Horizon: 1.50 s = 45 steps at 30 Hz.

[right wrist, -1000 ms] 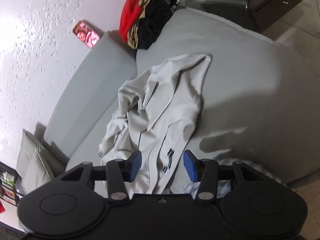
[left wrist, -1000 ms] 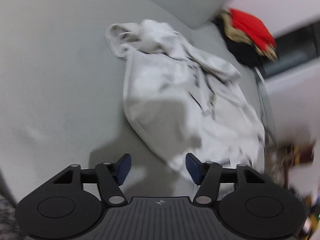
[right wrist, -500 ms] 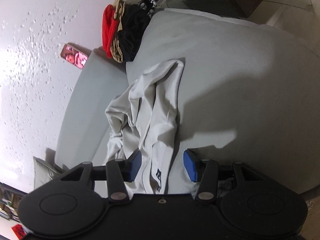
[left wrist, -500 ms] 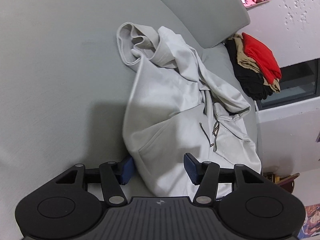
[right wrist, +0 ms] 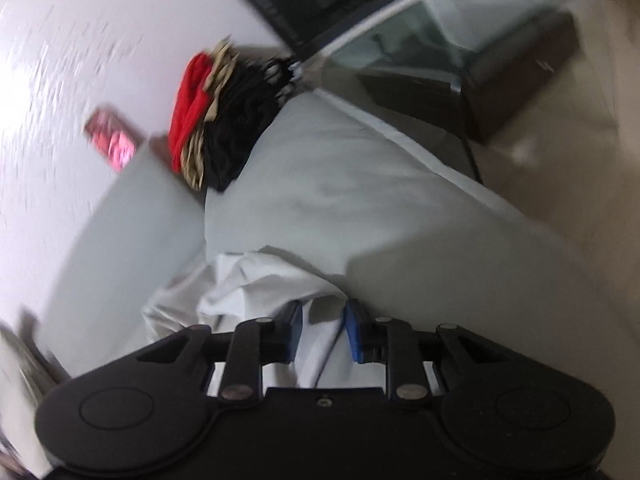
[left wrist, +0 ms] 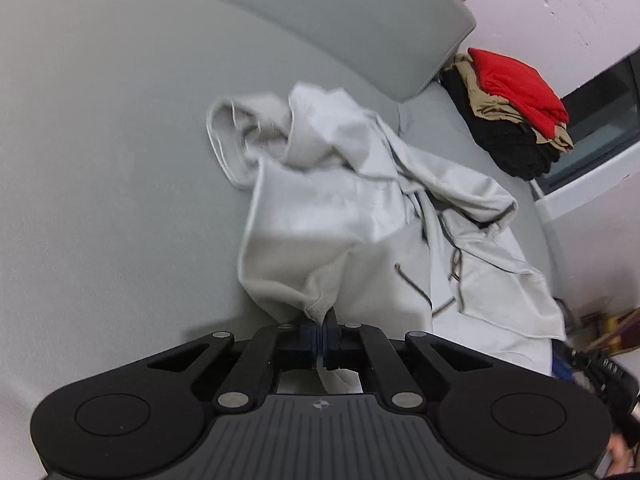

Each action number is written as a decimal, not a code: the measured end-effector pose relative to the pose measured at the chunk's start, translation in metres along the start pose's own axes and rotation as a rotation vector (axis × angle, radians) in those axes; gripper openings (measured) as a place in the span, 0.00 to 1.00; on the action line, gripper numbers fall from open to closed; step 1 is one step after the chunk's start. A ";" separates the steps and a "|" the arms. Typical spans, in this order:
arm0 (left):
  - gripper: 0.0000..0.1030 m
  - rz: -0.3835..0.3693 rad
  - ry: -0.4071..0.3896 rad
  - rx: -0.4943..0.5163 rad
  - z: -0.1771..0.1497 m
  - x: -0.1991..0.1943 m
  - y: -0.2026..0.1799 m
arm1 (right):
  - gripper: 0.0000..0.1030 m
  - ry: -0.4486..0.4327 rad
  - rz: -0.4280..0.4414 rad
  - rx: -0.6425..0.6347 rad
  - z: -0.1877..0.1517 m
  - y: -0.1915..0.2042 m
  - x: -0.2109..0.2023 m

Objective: Fold clothes

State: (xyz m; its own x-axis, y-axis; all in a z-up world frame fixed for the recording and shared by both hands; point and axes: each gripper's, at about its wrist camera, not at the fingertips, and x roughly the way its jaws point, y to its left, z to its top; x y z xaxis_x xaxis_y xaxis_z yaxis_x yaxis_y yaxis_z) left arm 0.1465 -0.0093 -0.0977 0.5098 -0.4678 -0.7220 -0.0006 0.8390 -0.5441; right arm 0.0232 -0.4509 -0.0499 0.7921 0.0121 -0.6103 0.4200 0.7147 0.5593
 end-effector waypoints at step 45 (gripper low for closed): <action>0.00 -0.356 -0.803 0.093 0.109 -0.418 -0.086 | 0.02 -0.198 0.714 0.314 0.079 0.188 -0.240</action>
State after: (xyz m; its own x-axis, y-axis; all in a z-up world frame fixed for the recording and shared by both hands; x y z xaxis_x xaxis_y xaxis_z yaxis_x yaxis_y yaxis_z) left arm 0.0271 0.1443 0.2974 0.9167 -0.3990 0.0210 0.3258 0.7162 -0.6172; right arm -0.0533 -0.3748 0.2459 0.9678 0.2469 0.0481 -0.1357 0.3512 0.9264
